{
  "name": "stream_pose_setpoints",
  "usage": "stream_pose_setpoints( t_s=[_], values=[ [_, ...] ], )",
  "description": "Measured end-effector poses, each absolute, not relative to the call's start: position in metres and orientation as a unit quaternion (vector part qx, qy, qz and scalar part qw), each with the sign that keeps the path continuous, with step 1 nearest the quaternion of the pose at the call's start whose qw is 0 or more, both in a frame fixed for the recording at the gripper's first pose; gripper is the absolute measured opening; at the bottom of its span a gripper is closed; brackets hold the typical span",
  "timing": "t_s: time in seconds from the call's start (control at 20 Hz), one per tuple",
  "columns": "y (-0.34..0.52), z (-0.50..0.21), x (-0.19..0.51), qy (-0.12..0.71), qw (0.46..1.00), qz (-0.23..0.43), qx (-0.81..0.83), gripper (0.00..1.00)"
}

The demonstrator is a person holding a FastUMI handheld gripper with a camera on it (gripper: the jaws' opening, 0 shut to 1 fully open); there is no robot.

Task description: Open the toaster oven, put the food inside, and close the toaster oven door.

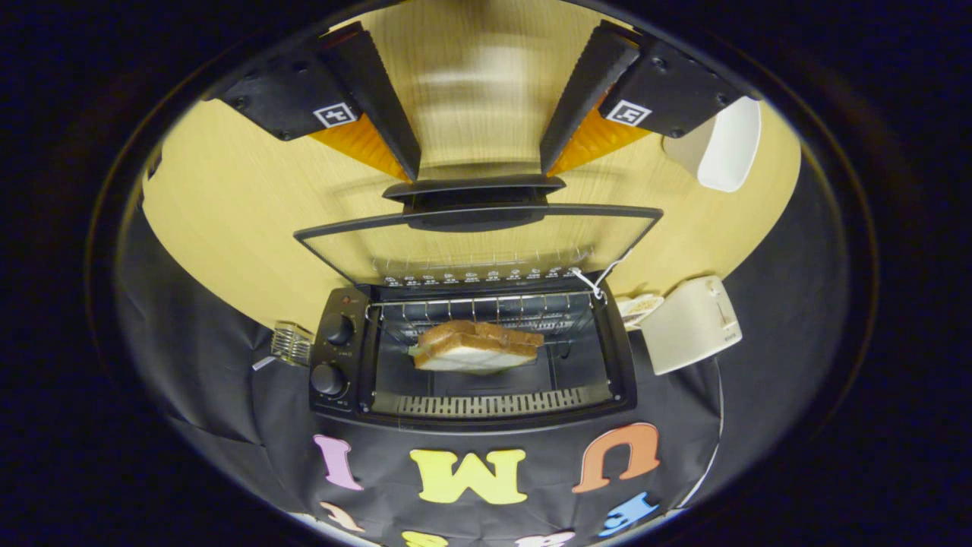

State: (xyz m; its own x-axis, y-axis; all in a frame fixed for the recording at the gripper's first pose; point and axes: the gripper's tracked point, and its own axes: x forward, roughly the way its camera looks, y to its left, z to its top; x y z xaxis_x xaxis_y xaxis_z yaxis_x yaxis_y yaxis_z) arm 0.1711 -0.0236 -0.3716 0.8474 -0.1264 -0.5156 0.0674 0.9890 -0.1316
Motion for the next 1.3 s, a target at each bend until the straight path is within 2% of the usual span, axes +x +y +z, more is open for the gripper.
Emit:
stream_pose_setpoints(
  t_s=[0.5, 0.8, 1.3],
  values=[
    [-0.01, -0.294, 0.195, 0.157, 0.984, -0.037, -0.071, 1.0],
    [-0.013, -0.242, 0.232, 0.133, 0.988, -0.047, -0.064, 1.0],
    [-0.011, -0.127, 0.155, 0.065, 0.996, -0.026, -0.053, 1.0]
  ],
)
